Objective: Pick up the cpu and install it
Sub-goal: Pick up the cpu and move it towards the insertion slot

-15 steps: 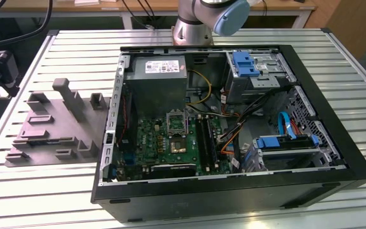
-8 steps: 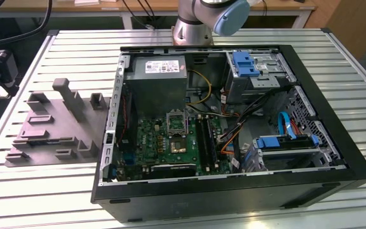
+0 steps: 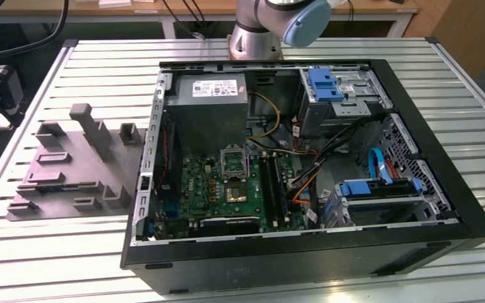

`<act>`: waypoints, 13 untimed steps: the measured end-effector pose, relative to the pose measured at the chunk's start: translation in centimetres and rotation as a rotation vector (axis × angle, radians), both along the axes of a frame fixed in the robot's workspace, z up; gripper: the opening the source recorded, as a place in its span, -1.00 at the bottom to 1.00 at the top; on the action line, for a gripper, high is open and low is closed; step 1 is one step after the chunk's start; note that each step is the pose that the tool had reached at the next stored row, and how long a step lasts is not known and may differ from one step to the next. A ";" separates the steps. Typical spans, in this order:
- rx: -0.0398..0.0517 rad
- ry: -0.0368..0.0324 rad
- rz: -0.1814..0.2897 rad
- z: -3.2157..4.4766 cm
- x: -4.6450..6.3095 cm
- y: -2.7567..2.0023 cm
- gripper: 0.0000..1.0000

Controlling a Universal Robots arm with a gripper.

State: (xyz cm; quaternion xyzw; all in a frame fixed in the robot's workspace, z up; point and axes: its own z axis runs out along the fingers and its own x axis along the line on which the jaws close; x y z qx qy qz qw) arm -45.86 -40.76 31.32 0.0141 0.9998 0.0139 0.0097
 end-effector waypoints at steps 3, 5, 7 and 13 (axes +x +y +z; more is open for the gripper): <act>-0.0001 0.0001 0.000 0.05 0.0 0.00 -0.06; -0.0001 0.0000 0.000 0.08 0.0 0.00 -0.06; -0.0001 0.0002 0.000 0.11 0.0 0.00 -0.06; -0.0003 0.0001 0.000 0.38 0.0 0.00 -0.06</act>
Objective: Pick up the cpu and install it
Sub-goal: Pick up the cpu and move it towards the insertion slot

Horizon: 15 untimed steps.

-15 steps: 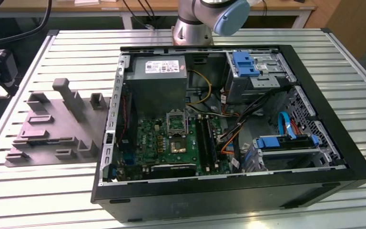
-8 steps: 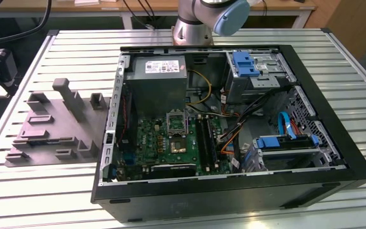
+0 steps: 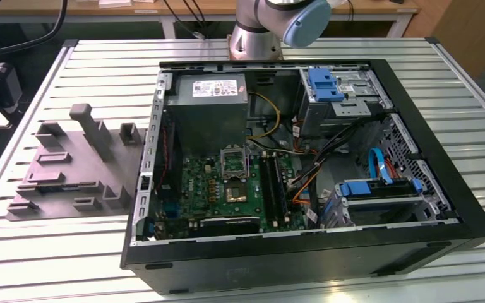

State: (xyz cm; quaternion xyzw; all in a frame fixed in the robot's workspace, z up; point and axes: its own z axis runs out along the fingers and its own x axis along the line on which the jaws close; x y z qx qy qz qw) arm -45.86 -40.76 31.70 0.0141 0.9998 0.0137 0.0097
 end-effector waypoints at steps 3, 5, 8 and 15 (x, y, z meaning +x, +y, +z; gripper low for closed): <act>0.0001 -0.0001 0.000 0.13 0.0 0.00 -0.06; 0.0001 -0.0002 0.000 0.14 0.0 0.00 -0.06; 0.0000 -0.0001 0.000 0.15 0.0 0.00 -0.06; -0.0002 0.0005 -0.001 0.33 0.0 0.00 -0.06</act>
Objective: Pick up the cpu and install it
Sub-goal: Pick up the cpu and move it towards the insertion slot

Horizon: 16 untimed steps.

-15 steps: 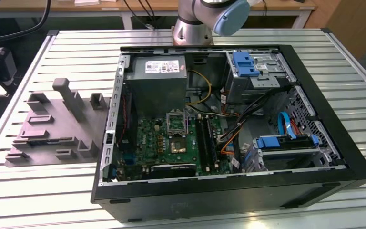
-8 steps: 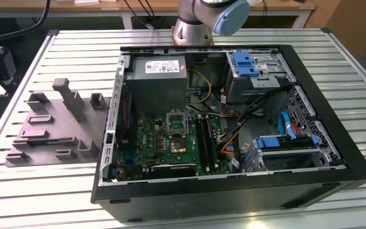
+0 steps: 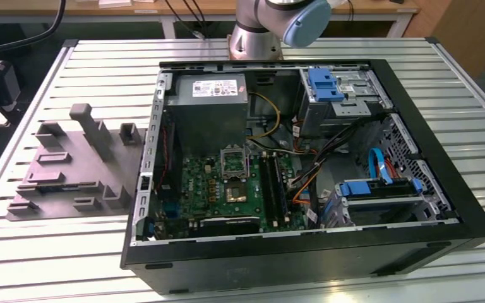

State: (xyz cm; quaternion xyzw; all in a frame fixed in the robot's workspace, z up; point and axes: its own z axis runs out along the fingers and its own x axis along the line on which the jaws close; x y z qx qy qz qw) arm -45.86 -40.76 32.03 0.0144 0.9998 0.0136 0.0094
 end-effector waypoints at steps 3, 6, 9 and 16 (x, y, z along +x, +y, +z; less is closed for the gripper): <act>0.0001 -0.0004 0.000 0.24 0.0 0.00 -0.06; -0.0003 -0.0005 -0.001 0.48 0.0 0.00 -0.06; -0.0021 -0.0006 0.000 0.66 0.0 0.00 -0.06; -0.0022 -0.0005 -0.001 0.95 0.0 0.01 -0.06</act>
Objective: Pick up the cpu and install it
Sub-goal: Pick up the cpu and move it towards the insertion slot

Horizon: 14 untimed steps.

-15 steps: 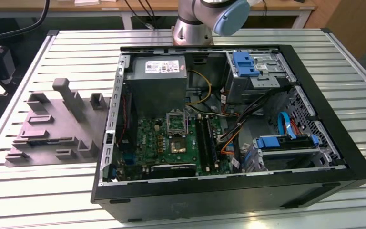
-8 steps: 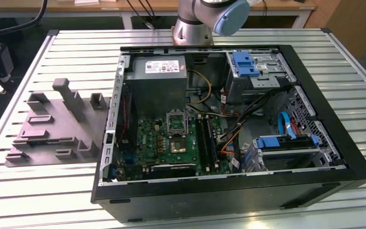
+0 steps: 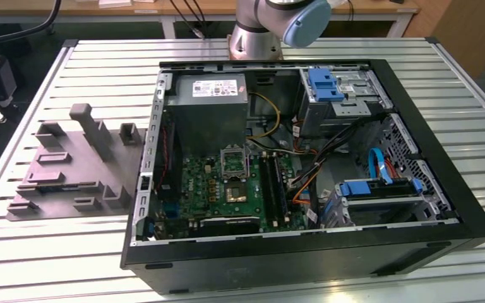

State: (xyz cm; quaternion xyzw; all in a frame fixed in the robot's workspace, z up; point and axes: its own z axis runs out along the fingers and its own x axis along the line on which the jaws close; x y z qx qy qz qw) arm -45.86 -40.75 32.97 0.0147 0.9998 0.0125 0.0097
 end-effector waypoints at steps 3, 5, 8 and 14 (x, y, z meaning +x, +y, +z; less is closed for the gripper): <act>0.0000 0.0001 0.000 0.17 0.0 0.00 -0.06; 0.0000 -0.0001 0.000 0.26 0.0 0.00 -0.06; 0.0000 0.0000 0.000 0.39 0.0 0.00 -0.06; 0.0000 0.0000 0.000 0.65 0.0 0.00 -0.06</act>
